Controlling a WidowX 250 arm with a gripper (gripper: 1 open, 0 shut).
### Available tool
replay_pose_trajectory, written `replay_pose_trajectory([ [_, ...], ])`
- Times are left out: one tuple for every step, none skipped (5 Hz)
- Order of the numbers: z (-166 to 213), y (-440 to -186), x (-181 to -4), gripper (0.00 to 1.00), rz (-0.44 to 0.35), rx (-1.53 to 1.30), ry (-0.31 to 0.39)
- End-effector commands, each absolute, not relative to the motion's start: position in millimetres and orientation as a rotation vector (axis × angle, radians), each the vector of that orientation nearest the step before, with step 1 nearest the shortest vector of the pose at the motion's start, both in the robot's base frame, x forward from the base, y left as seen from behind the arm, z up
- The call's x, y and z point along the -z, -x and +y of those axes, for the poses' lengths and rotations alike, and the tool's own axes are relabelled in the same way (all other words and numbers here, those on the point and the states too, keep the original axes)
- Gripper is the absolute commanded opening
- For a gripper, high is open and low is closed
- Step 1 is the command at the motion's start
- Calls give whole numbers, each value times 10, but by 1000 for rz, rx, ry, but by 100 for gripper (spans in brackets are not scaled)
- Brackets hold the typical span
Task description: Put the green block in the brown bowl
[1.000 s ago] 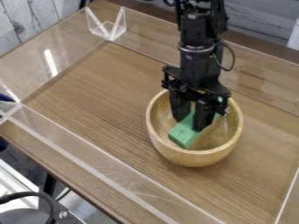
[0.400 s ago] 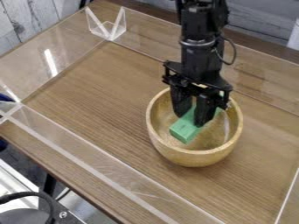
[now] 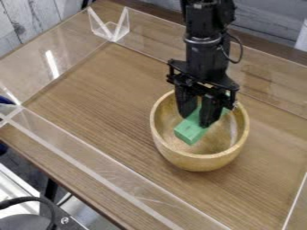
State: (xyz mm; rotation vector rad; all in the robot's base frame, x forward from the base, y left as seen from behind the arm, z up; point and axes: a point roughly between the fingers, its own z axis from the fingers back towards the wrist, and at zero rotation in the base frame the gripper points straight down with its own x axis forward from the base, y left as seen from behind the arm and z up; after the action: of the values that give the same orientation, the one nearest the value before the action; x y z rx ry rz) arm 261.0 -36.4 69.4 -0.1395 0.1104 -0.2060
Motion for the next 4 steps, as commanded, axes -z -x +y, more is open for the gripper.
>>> replay_pose_trajectory([
  [-343, -2755, -906, 0, 25, 210, 135],
  [-339, -2761, -895, 0, 29, 208, 135],
  [-335, -2767, -885, 0, 33, 207, 134],
  [-332, -2773, -875, 0, 38, 206, 134],
])
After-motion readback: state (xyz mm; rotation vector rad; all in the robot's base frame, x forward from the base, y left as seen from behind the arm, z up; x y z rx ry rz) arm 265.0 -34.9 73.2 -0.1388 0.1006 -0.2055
